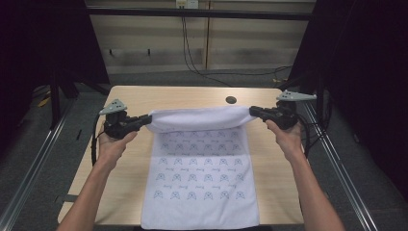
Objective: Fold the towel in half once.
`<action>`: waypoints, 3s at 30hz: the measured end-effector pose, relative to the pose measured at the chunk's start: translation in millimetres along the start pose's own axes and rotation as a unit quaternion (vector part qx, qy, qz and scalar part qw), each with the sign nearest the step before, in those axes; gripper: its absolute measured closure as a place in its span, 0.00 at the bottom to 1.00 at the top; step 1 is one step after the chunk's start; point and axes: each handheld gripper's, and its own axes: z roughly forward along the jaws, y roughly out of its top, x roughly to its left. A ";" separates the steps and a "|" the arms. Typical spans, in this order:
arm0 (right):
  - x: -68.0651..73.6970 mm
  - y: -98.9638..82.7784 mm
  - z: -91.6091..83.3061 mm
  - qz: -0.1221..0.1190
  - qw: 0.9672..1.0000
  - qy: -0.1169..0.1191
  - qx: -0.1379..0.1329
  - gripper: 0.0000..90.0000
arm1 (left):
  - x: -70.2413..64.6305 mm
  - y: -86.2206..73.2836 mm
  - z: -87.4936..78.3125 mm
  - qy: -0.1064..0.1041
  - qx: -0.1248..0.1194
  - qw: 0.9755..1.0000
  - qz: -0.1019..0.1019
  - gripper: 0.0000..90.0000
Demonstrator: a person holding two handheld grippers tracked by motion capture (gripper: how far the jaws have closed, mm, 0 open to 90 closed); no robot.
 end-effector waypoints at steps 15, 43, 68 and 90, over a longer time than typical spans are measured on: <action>50.5 -17.9 -66.7 -0.053 0.998 0.036 0.024 0.95 | -56.0 -18.8 -63.7 -0.043 0.030 0.997 0.056 0.97; 88.9 -163.4 -67.6 -0.013 0.970 0.125 0.207 0.89 | -89.6 -146.3 -62.3 -0.121 0.211 0.968 0.064 0.90; 74.7 -145.6 -59.0 -0.009 0.982 0.096 0.165 0.79 | -52.8 -110.2 -31.3 -0.087 0.166 0.982 0.024 0.65; 20.4 -109.0 77.0 -0.002 0.979 0.014 0.204 0.59 | -1.1 -96.4 61.1 0.001 0.177 0.984 -0.036 0.60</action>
